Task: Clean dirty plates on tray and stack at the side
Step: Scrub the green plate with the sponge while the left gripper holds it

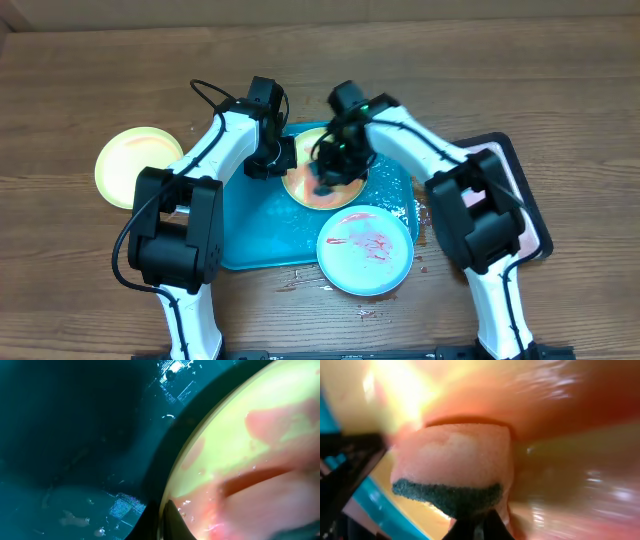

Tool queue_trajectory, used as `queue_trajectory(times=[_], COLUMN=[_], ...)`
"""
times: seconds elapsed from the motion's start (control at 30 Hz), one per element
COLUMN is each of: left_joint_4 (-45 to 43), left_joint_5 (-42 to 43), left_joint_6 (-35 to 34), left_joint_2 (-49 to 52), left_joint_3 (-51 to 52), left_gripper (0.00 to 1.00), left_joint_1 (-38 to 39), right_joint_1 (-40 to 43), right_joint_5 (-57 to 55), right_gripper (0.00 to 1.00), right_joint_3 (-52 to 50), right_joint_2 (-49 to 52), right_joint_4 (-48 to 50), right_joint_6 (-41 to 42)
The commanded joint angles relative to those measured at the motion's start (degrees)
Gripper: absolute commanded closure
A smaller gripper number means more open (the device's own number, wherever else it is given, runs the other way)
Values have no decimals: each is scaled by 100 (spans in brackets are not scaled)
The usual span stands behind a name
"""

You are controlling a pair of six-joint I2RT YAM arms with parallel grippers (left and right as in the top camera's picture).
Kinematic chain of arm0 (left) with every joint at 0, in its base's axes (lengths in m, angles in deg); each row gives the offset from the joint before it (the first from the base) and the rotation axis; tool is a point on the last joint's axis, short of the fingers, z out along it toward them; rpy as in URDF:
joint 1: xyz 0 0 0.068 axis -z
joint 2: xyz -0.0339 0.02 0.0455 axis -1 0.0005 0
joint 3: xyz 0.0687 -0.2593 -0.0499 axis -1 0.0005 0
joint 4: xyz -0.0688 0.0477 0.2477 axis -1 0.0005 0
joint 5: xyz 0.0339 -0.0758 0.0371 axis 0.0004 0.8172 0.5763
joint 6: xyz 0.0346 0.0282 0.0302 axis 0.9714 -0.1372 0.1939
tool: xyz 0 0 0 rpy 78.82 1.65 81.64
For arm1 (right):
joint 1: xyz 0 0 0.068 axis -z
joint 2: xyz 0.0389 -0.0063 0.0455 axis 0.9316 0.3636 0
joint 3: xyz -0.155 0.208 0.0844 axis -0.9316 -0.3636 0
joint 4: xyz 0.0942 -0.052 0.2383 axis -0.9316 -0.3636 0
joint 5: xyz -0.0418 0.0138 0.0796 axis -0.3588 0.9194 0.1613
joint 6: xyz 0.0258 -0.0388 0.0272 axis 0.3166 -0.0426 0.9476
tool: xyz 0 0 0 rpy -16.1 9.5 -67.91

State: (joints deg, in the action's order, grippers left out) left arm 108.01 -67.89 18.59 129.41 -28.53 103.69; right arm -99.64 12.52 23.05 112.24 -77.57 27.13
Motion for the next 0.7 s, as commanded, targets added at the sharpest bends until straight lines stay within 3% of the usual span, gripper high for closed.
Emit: queue_trajectory(times=[0.0, 0.43, 0.67], left_joint_4=[61, 131, 131], left_joint_5=[-83, -85, -101], left_joint_6=[20, 20, -42], left_joint_2=[-76, -76, -76], left_joint_3=[83, 83, 83], left_gripper=[96, 96, 96], left_joint_1=[-26, -26, -26], right_joint_1=[-247, 660, 1290], right_joint_5=[247, 133, -81], right_gripper=[96, 96, 96], right_joint_3=[-138, -138, -138], right_joint_2=[363, 466, 466], right_joint_4=[269, 1499, 1193], right_joint_6=[258, 1327, 1357])
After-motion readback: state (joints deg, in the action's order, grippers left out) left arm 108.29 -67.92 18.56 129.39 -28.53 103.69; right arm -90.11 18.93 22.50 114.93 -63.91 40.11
